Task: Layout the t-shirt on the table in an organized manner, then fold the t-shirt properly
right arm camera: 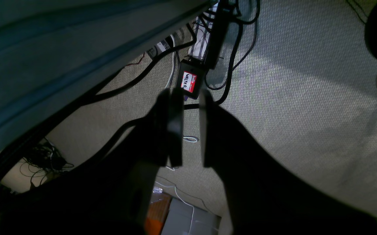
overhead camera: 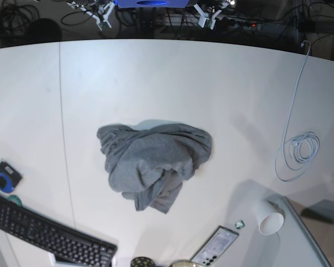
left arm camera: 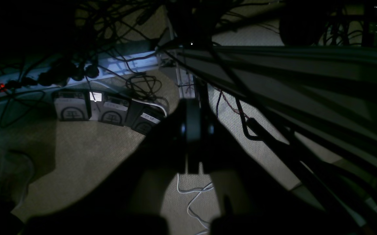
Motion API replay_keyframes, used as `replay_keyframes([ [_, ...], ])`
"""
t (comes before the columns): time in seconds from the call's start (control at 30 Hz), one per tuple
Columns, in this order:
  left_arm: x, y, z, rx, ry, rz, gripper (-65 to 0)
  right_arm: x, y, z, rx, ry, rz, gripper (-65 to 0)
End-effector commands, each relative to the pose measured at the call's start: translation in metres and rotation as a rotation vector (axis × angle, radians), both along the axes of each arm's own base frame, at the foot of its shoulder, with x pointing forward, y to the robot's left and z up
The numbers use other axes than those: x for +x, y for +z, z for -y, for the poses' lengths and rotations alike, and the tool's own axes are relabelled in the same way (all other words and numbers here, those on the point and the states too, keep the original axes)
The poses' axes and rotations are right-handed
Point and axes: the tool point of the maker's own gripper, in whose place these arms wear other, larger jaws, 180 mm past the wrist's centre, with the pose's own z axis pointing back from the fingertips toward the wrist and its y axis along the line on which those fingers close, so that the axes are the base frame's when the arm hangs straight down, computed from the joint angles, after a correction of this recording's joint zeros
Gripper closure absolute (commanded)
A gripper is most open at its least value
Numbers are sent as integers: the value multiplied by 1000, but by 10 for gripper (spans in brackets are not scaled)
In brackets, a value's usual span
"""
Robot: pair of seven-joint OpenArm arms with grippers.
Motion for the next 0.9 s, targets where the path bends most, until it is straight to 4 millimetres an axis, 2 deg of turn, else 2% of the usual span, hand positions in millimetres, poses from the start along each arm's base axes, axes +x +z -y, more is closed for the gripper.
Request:
replay_keyframes([
  [0.0,-2,0,1,-5,1,0,0,-1,1,-1,9,-1,0,-78],
  [0.5,-2,1,1,-5,2,3,0,-5,1,-2,9,-6,-9,-75],
  [0.53,-2,1,1,-5,2,3,0,-6,1,-1,7,-3,-10,-68],
  [0.6,-2,1,1,-5,2,3,0,-6,1,0,6,-1,-10,0],
  [0.87,-2,1,1,-5,2,3,0,-15,0,2,-8,27,-78,-3],
])
